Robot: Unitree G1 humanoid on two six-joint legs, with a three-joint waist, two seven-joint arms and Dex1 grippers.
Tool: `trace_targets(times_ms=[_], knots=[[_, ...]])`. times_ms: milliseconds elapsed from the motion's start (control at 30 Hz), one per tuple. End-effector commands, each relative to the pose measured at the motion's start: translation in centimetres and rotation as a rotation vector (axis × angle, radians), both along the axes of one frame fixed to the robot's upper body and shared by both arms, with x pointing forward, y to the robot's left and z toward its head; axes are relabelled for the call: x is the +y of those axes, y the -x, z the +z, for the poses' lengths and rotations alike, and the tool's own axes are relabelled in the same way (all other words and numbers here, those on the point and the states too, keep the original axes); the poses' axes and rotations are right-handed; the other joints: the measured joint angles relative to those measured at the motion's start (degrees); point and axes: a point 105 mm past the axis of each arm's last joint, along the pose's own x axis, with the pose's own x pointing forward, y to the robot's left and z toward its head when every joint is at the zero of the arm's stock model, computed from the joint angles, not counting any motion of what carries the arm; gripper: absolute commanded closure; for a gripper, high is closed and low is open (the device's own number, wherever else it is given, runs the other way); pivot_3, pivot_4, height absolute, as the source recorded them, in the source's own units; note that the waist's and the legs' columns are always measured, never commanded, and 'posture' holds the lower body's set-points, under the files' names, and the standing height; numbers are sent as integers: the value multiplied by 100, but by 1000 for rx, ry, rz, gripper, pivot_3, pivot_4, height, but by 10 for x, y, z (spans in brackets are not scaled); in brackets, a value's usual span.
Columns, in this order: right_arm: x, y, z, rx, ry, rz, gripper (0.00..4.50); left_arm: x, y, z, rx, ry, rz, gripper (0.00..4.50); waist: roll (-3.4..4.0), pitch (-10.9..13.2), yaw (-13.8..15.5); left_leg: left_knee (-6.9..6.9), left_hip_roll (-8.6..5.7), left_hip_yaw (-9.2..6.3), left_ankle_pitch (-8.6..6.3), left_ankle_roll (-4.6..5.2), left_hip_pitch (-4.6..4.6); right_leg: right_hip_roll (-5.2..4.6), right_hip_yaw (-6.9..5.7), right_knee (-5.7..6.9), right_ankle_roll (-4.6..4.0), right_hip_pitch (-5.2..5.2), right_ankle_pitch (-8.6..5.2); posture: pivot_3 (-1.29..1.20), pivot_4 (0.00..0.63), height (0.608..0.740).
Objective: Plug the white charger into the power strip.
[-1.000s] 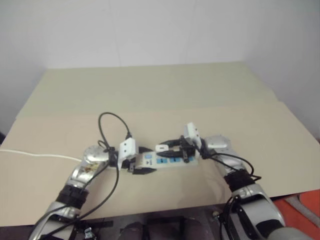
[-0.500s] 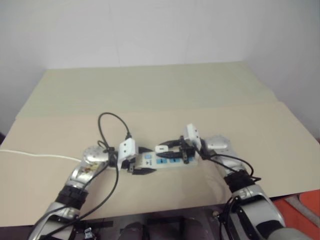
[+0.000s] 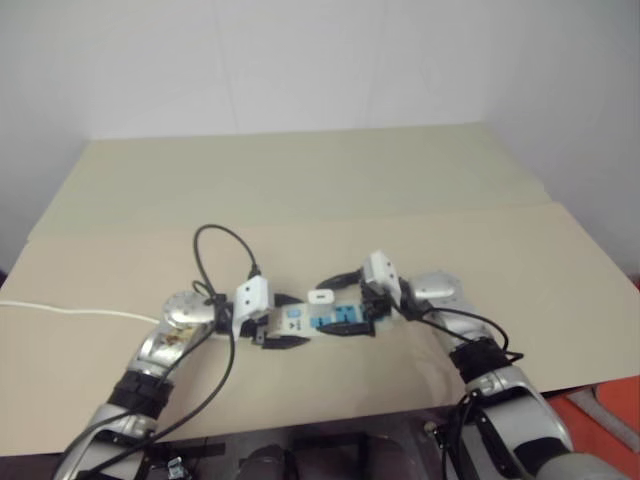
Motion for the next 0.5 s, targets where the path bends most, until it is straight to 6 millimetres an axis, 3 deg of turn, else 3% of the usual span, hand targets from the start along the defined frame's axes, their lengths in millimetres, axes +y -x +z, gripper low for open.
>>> trace_targets(times_ms=[33,133,267,500], knots=[[-9,-3,-11,50,38,-37,51,9,-2,-3,1,-41,22,1229,0,0,-3,0,0,0,0,0,0,0,0,0,0,0,0,0,150,740],[-11,-6,-6,43,28,-50,51,8,-2,-2,1,-36,23,1229,0,0,-6,0,0,0,0,0,-1,0,0,0,0,-1,0,0,150,740],[-13,-7,-4,39,29,-55,0,8,-5,7,5,-7,30,31,0,0,-8,0,0,0,0,0,-5,0,0,0,0,-5,0,0,150,740],[-14,-9,0,33,16,-63,0,12,-5,28,-20,45,22,31,0,0,-6,0,1,0,0,0,-6,0,0,0,0,-6,0,0,150,740]])
